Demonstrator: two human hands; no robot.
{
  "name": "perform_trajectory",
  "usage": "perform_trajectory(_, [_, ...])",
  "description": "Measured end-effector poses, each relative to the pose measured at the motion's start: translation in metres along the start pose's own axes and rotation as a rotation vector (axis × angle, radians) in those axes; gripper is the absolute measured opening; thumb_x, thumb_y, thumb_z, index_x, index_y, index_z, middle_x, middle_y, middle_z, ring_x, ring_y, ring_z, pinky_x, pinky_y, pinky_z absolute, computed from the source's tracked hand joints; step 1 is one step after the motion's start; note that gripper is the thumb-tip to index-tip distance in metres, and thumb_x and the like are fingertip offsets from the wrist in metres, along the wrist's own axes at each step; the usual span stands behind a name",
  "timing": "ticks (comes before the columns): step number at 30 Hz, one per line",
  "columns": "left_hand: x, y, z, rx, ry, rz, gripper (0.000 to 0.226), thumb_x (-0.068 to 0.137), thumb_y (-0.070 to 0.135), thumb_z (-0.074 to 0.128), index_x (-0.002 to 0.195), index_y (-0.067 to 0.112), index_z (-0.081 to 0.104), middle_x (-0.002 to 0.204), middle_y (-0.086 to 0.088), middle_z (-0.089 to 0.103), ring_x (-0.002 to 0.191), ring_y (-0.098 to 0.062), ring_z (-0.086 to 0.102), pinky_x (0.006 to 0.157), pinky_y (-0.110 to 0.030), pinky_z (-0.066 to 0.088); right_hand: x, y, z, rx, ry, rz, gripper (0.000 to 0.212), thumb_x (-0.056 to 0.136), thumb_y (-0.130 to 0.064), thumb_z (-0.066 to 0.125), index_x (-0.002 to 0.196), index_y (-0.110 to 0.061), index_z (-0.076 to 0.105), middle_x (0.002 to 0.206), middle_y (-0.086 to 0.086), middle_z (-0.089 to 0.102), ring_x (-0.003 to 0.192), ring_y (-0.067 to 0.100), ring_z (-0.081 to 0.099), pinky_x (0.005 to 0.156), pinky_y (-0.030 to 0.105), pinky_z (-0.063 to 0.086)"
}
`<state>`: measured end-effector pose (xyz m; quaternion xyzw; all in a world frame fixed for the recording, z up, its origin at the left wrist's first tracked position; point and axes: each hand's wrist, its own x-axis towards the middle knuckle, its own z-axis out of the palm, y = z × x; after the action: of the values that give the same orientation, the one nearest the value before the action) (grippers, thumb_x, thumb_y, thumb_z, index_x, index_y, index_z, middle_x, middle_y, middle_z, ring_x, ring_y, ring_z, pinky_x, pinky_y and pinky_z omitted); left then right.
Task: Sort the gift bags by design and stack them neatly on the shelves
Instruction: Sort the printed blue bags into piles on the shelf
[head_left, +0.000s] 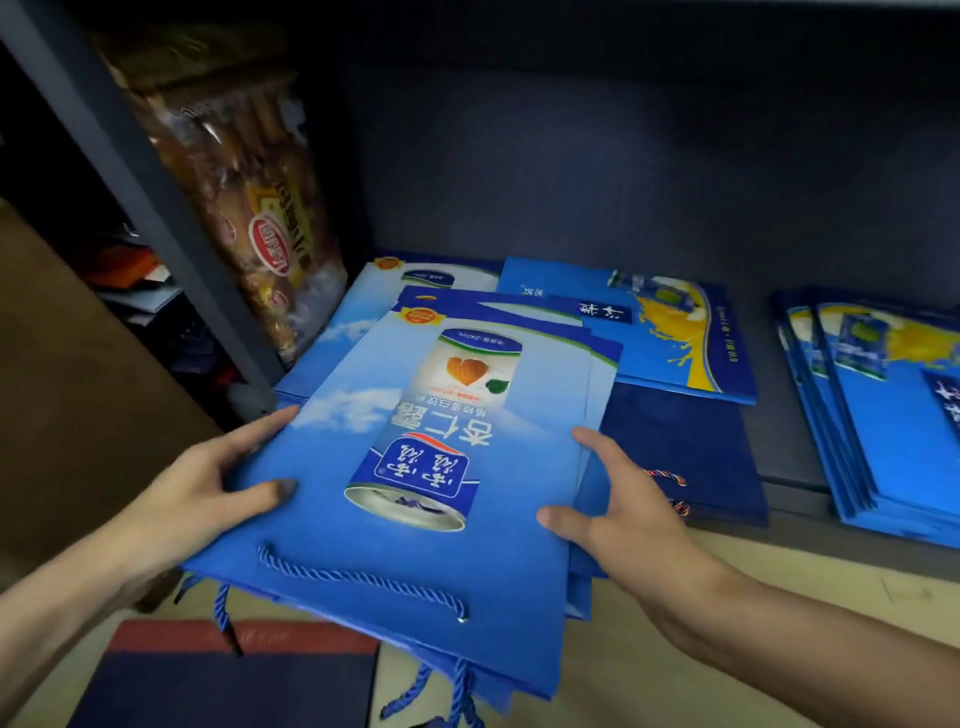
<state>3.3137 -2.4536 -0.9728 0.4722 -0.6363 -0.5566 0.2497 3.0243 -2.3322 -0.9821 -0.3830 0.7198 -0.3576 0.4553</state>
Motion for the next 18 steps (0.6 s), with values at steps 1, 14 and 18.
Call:
perform_trajectory(1, [-0.003,0.005,0.002,-0.004,-0.001,0.025,0.089,0.032,0.052,0.083,0.115,0.04,0.055,0.108,0.021,0.067,0.092,0.002,0.065,0.068,-0.013,0.053,-0.01,-0.002,-0.006,0.013,0.016,-0.033,0.073,0.078,-0.012,0.072,0.137,-0.033,0.034,0.136,0.003,0.042,0.123,0.021,0.048,0.105,0.041,0.039])
perform_trajectory(14, [0.018,0.066,-0.022,0.084,0.15,0.222,0.047,0.075,0.012,0.071,0.106,0.046,0.061,0.088,0.03,0.068,0.073,0.01,0.064,0.058,-0.008,0.05,-0.016,-0.09,-0.031,0.192,0.115,-0.271,0.058,0.078,-0.006,0.07,0.125,-0.031,0.047,0.112,-0.009,0.058,0.097,0.011,0.063,0.082,0.027,0.054])
perform_trajectory(18, [0.056,0.064,-0.003,0.215,0.189,0.196,0.056,0.087,0.005,0.059,0.139,0.019,0.042,0.113,0.021,0.056,0.088,0.009,0.058,0.085,-0.011,0.048,0.05,-0.091,-0.036,0.064,0.099,-0.272,0.063,0.083,-0.001,0.065,0.136,-0.024,0.04,0.117,-0.004,0.054,0.085,-0.002,0.056,0.072,0.013,0.047])
